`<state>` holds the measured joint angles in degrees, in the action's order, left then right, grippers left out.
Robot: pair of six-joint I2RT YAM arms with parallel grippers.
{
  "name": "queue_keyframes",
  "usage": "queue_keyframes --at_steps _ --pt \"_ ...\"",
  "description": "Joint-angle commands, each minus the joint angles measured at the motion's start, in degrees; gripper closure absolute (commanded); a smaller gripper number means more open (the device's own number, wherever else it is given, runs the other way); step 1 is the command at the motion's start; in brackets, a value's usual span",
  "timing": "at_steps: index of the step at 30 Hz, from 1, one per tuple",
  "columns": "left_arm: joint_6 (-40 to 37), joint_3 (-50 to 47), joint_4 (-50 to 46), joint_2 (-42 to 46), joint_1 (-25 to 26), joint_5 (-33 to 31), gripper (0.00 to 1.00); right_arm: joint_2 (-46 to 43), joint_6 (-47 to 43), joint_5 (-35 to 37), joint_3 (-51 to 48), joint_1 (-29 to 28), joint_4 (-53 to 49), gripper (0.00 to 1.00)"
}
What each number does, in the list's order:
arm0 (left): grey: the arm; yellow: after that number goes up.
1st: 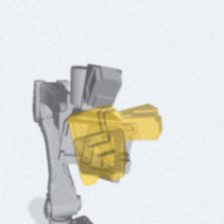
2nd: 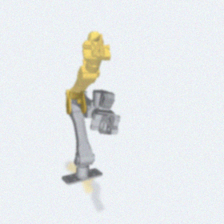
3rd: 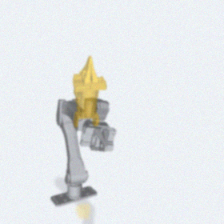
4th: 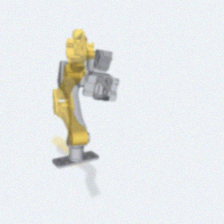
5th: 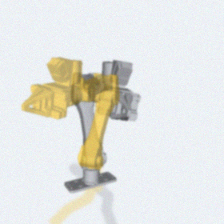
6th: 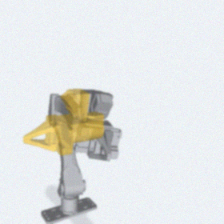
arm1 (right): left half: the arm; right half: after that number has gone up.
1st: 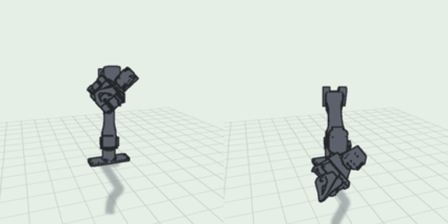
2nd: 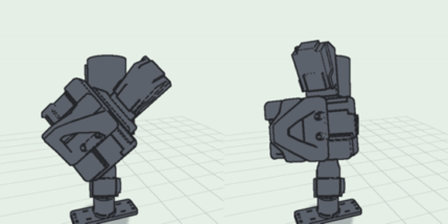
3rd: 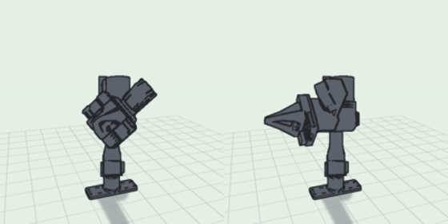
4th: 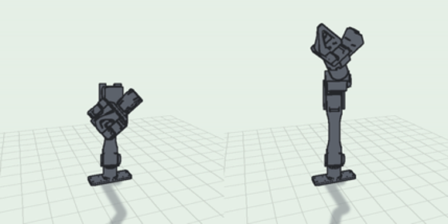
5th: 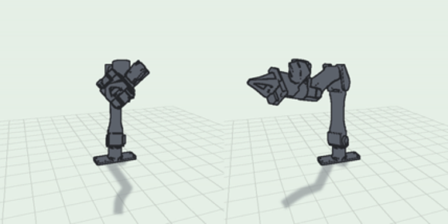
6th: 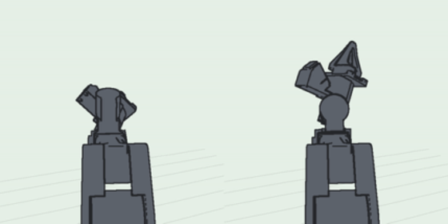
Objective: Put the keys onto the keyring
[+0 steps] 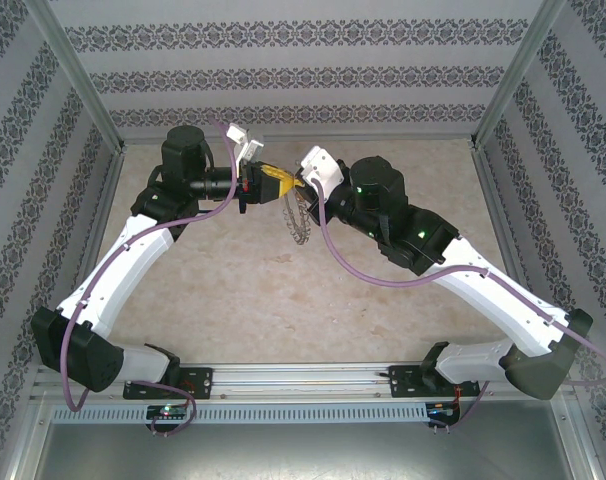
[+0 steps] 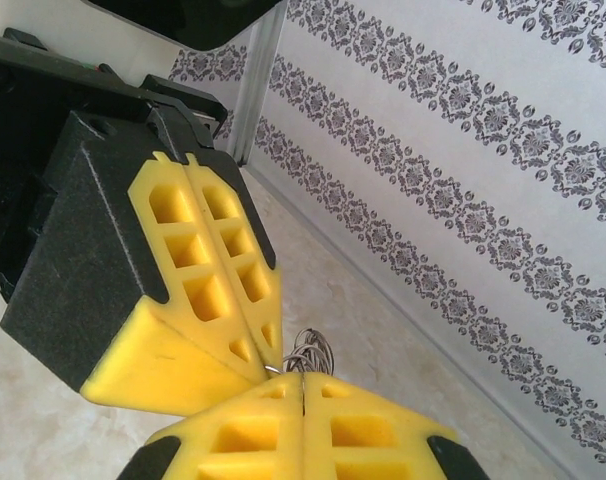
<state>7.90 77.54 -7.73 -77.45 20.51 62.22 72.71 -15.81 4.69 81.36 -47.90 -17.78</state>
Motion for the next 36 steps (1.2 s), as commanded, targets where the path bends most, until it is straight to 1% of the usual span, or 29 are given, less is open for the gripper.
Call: queue_keyframes --at_steps 1,11,28,34,36 --pt "-1.39 0.95 -0.88 1.25 0.07 3.36 1.0 0.24 1.81 7.01 2.22 0.7 1.38 1.0" --pt "-1.77 -0.13 -0.57 2.37 0.1 2.12 1.0 -0.33 4.18 6.4 1.97 0.68 1.44 1.0" --pt "-1.4 -0.9 0.21 3.1 0.06 0.98 1.0 -0.97 4.5 7.46 1.17 1.05 0.47 1.0" --pt "-1.1 -0.96 0.36 3.33 0.13 0.88 1.0 -2.82 4.3 4.92 -1.2 1.3 1.88 1.0" --pt "-1.05 -1.11 0.51 3.4 0.09 0.83 1.0 -4.03 5.17 2.71 -2.59 2.09 2.67 1.0"
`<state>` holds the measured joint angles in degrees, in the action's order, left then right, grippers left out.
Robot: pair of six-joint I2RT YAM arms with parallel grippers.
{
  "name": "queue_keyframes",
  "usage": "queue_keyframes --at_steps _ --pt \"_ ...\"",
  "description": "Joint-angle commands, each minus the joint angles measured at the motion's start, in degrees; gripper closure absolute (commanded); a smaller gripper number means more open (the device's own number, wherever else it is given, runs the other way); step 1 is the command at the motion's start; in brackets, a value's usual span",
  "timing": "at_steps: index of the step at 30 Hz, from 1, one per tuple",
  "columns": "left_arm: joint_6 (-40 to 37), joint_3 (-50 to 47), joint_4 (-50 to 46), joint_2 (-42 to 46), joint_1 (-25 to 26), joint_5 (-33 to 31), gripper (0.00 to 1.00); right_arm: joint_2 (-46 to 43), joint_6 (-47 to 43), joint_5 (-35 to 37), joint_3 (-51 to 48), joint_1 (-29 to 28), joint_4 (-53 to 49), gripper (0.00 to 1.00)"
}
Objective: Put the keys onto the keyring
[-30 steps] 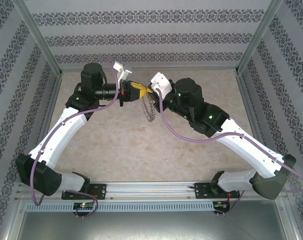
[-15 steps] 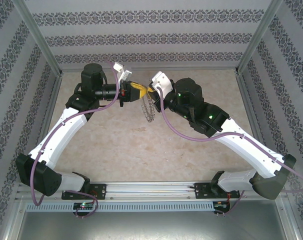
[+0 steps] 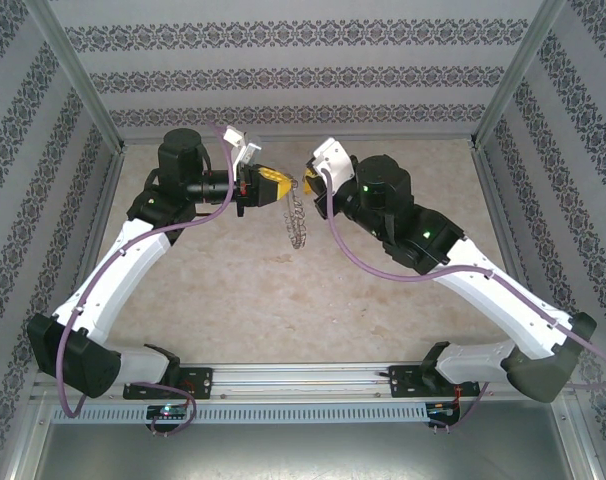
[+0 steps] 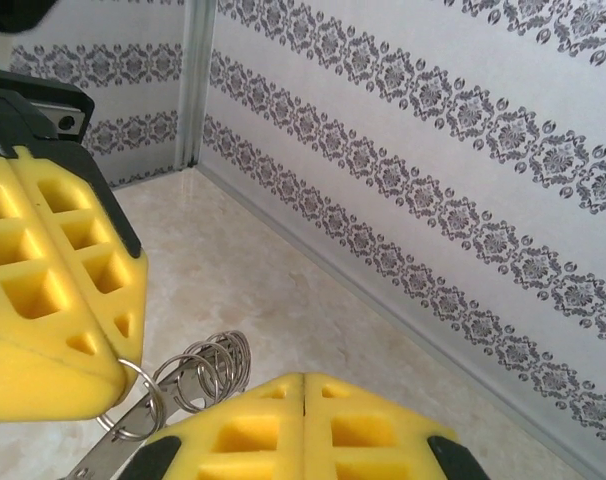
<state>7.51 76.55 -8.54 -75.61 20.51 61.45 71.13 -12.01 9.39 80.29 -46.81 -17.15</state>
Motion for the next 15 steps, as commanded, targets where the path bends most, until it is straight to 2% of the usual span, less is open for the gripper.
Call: queue_keyframes --at_steps 1,5,9,15 --pt "-0.58 -0.18 1.29 1.58 0.13 1.65 1.0 -3.07 2.41 -3.64 -2.27 1.76 2.68 1.0" --pt "0.32 -0.57 2.42 1.76 0.1 2.33 1.0 -5.3 9.03 -14.66 -5.55 6.23 6.9 1.0" --pt "4.29 -1.62 7.53 1.6 -0.06 4.53 1.0 -5.4 14.31 -25.82 -6.99 9.07 10.52 1.0" --pt "10.97 -3.05 15.23 1.68 -0.81 6.73 1.0 -5.2 17.11 -31.11 -7.97 9.53 13.49 1.0"
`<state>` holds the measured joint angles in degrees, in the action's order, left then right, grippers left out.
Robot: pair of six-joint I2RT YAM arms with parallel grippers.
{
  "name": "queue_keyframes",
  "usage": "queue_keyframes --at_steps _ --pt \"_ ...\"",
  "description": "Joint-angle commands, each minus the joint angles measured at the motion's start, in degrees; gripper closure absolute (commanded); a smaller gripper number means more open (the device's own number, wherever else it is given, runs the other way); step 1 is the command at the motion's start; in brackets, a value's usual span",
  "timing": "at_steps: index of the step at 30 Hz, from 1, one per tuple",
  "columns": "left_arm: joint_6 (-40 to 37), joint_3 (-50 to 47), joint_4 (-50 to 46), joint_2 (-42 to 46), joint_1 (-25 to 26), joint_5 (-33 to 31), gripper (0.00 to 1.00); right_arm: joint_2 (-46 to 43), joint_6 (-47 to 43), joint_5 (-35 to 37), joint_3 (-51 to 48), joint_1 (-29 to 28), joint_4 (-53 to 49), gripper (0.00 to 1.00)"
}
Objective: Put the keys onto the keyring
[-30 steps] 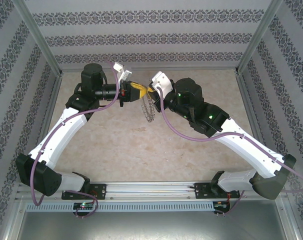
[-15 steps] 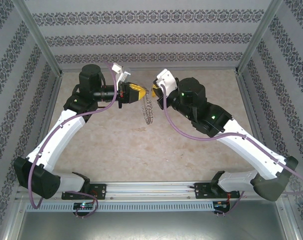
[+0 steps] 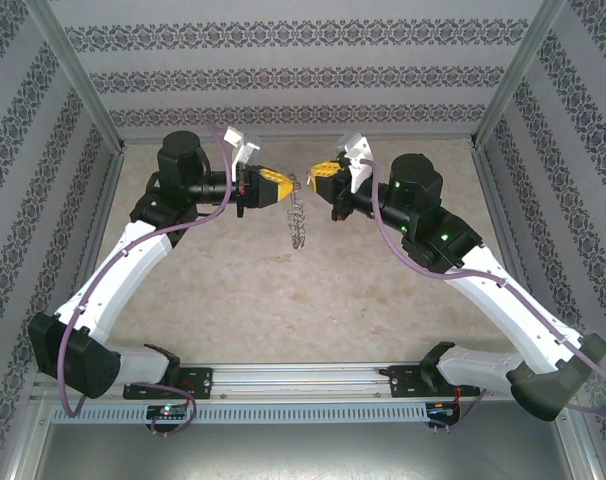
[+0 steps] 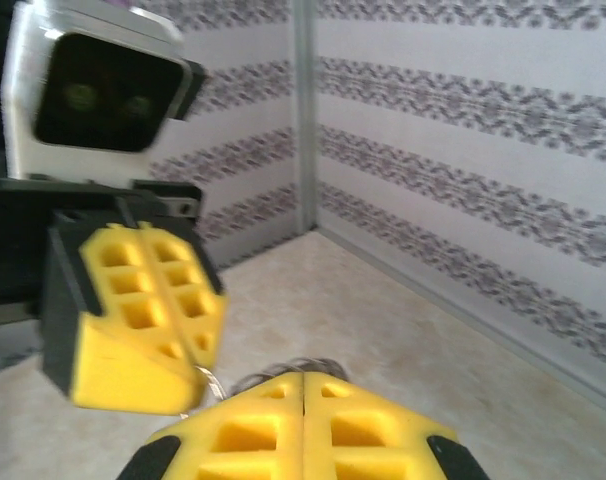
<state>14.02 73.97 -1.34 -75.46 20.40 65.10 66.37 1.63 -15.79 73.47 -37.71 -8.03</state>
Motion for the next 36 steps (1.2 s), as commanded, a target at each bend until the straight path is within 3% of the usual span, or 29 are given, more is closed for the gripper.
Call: queue_keyframes --at_steps 1,10,13,17,21,29,36 --pt "5.03 -0.57 8.49 1.48 -0.8 3.23 1.0 -0.68 3.8 -6.21 -1.66 0.67 4.82 1.0" --pt "5.63 -0.32 7.36 0.81 -1.21 2.91 1.0 -3.31 6.19 -4.3 -5.36 3.12 5.56 1.0" --pt "0.95 0.71 -0.31 0.76 -1.17 0.93 1.0 -4.03 5.76 -1.52 -6.1 3.22 3.91 1.0" --pt "-9.68 0.76 -17.01 0.76 -1.17 -6.02 1.0 -4.52 4.62 5.59 -6.09 3.6 -0.66 1.0" --pt "-15.35 -1.99 -26.29 0.45 -1.09 -13.64 1.0 -4.21 4.59 9.99 -7.58 4.95 -5.05 1.0" --pt "-16.51 -4.77 -37.45 -5.02 0.22 -27.17 1.0 0.46 7.45 10.77 -12.66 6.16 -9.26 1.0" --pt "-13.12 -6.62 -36.44 -10.78 2.57 -33.06 1.0 5.09 9.38 11.77 -15.54 6.63 -13.53 1.0"
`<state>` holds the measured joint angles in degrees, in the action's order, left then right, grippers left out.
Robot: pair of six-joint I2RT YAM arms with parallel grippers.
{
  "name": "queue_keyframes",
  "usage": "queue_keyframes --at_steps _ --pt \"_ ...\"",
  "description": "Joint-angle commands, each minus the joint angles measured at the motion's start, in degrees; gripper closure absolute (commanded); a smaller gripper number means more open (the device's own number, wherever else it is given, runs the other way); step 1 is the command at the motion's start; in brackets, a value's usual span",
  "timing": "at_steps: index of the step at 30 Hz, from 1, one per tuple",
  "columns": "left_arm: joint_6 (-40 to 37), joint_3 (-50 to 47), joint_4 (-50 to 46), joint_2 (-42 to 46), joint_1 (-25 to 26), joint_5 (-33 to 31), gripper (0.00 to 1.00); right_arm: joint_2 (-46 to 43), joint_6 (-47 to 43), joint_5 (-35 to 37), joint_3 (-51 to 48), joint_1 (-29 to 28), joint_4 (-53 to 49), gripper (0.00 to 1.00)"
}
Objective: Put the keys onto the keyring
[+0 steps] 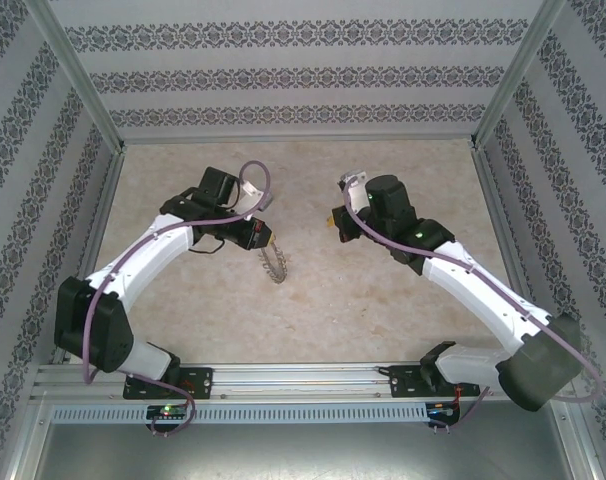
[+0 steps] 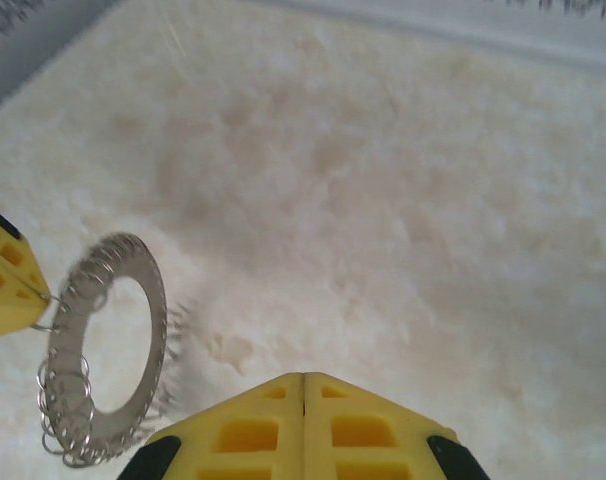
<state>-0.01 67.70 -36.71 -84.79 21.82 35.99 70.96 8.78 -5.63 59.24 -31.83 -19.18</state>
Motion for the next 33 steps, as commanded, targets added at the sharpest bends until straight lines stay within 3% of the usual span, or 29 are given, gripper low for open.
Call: queue_keyframes --at_steps 1,10,21,27,30,33 --pt "1.65 -0.49 -0.38 -2.41 1.35 -4.23 1.0 0.92 2.9 1.51 -1.52 0.96 -2.82 1.0" --pt "6.76 1.22 7.97 -14.16 2.17 -4.12 1.0 -1.11 5.54 1.57 -5.37 1.34 -3.68 1.0" --pt "9.76 4.9 10.23 -25.72 2.39 -5.76 1.0 -5.77 7.22 1.78 -9.27 1.6 -3.68 1.0" --pt "9.01 5.59 8.16 -25.77 2.35 -6.02 0.76 -6.6 6.83 1.61 -10.02 1.95 -3.89 1.0" --pt "7.59 5.13 6.14 -23.4 2.45 -7.94 0.59 -7.1 6.69 1.51 -10.35 2.13 -4.02 1.0" --pt "4.23 4.98 3.24 -20.78 3.23 -9.71 0.53 -7.61 6.95 0.98 -11.07 2.47 -3.94 1.0"
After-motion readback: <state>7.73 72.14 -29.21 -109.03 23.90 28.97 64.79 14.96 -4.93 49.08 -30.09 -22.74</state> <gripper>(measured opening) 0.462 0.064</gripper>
